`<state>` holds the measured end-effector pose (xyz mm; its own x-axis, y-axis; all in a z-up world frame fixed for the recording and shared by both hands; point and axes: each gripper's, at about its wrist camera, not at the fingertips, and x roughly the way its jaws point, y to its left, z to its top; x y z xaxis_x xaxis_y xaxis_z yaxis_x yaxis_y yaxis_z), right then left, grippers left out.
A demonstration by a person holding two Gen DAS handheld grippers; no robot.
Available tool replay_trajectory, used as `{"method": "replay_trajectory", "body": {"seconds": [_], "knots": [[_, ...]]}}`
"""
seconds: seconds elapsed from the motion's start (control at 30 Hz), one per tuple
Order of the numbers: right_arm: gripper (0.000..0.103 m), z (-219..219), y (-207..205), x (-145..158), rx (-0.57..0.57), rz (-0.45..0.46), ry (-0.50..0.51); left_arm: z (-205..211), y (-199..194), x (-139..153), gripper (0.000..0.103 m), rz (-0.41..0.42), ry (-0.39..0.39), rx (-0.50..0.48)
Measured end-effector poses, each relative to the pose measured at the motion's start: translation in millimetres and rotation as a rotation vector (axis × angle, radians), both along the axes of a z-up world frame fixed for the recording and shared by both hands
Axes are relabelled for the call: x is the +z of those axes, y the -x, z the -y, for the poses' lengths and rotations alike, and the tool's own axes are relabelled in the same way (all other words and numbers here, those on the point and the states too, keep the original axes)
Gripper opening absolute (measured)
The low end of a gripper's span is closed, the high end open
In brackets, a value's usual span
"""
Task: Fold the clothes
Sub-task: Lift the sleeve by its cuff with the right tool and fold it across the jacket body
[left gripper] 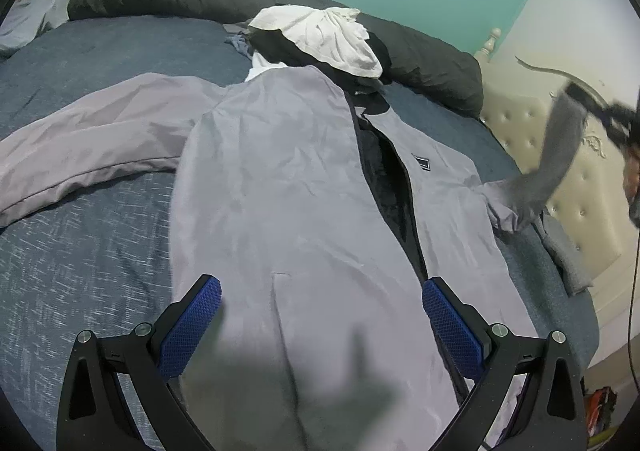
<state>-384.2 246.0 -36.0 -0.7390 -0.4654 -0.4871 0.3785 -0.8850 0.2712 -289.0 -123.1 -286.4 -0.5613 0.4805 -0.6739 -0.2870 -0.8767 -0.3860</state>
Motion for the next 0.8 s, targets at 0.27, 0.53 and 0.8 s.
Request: {"method": "replay_trajectory", "body": {"seconds": [0.27, 0.53, 0.8], "knots": [[0.008, 163, -46, -28, 0.371, 0.043, -0.072, 33, -4, 7, 0.103, -0.019, -0.027, 0.047], [0.008, 260, -114, -155, 0.644, 0.288, -0.161, 72, -10, 16, 0.103, -0.056, -0.034, 0.128], [0.008, 271, -148, -228, 0.702, 0.406, -0.259, 85, -10, 13, 0.103, -0.049, -0.036, 0.149]]}}
